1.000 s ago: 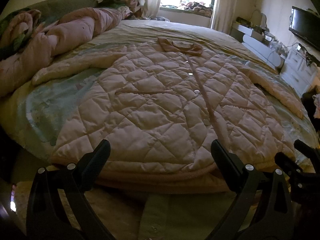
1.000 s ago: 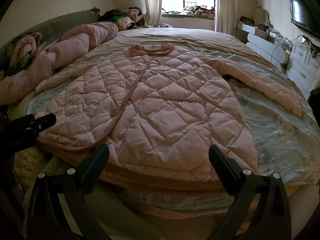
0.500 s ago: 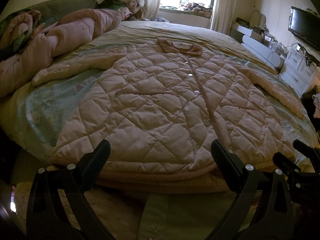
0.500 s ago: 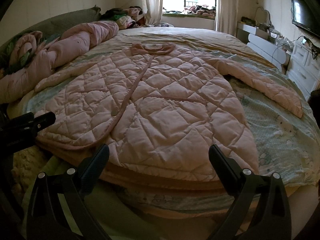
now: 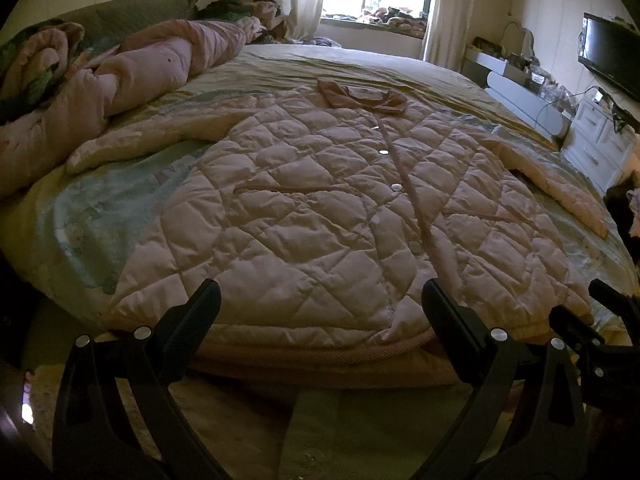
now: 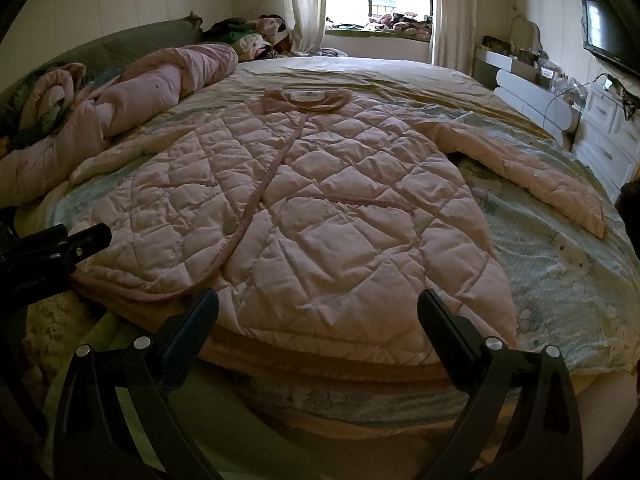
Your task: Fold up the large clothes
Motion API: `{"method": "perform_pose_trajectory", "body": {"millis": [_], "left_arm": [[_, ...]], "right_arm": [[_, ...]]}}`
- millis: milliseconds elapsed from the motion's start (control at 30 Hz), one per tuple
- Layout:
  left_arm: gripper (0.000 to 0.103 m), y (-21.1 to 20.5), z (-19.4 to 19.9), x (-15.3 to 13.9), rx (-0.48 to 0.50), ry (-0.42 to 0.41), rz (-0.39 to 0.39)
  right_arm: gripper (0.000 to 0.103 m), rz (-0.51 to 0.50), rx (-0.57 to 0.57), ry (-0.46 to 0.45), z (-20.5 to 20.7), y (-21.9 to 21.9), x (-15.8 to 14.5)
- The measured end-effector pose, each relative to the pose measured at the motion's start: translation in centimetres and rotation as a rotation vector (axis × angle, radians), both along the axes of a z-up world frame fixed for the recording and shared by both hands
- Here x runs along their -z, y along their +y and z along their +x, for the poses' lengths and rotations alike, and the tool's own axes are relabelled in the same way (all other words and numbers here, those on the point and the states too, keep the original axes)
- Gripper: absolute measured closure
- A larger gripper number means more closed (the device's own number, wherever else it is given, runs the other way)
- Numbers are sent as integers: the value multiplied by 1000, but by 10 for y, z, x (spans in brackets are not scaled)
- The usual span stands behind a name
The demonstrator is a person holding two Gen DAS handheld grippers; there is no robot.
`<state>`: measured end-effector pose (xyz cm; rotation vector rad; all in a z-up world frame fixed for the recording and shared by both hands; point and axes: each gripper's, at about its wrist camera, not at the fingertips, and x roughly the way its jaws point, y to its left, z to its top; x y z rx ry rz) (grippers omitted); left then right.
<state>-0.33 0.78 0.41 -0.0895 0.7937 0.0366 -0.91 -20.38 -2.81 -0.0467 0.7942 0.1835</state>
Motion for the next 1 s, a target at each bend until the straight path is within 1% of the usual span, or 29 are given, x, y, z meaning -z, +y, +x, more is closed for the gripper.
{"method": "perform_pose_trajectory", "body": {"millis": [300,600,833,1000], "left_arm": [[9,1,1,1,-1,0,4],[9,1,21,3,-13,14,23],[9,0,43,0,-28,14,45],[9,-2,65,-3,-33,18,55]], "right_arm": [[4,0,-1,9,3,1,1],[4,-8,-13,6,17,2,1],[4,-18,-28,-7,39,5,-6],[4,-4,-32,-17,65,2,-15]]}}
